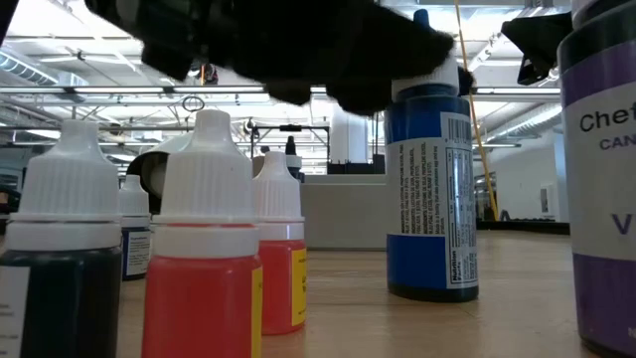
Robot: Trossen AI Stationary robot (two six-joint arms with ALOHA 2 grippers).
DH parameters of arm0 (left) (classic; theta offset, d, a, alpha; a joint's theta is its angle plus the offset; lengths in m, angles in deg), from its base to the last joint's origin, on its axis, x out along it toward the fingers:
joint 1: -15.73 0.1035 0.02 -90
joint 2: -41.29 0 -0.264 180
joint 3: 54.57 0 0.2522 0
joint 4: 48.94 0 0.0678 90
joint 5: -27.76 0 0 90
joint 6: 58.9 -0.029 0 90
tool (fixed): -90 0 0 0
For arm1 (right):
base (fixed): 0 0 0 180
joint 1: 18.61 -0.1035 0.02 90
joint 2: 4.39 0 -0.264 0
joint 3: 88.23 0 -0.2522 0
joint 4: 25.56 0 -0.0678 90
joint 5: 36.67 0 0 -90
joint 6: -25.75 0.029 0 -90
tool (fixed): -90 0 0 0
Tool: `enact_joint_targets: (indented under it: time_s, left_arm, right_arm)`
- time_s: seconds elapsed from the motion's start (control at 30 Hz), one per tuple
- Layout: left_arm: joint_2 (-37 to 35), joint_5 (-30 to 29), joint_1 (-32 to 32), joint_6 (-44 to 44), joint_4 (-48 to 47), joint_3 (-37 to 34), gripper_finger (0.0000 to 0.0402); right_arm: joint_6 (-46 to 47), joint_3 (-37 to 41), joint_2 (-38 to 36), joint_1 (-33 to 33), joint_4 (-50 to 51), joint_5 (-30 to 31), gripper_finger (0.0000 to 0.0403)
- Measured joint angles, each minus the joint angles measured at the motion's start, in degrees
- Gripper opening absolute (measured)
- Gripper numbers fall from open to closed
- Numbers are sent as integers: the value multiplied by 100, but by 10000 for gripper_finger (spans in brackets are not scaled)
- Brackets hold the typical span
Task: Pick & Place food coloring
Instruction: Put the large blue food coloring bottle into the white container
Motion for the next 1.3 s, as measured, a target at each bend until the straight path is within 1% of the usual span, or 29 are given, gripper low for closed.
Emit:
enact_joint_targets:
  time_s: [0.17, 0.33, 0.47, 0.67, 0.87, 0.97, 1.2, 1.3]
  left_arm:
    - [64, 16, 93, 82, 202, 0, 224]
    - [34, 15, 88, 112, 168, 0, 209]
    - [34, 16, 93, 82, 84, 0, 181]
    - [28, 12, 139, 76, -15, 0, 125]
    - [2, -49, 145, 50, 10, 0, 123]
    - [-210, -324, 113, 98, -135, -4, 125]
    - [-886, -1469, -97, 45, -1198, -7, 125]
    - [-1032, -1982, -202, -36, -1385, 0, 125]
  right_arm:
    - [0, 0, 1, -2, 1, 2, 0]
    - [-2, 2, 0, -2, 0, 2, 0]
    - [-9, 0, 0, -1, 2, 2, 0]
    - [-7, 0, 0, -2, 2, 2, 0]
    - [-10, 1, 0, -1, 4, 2, 0]
    - [-7, 0, 2, -2, 5, 2, 0]
    - [-6, 0, 61, 0, -2, 4, 0]
    - [-7, 1, 66, 0, 2, 4, 0]
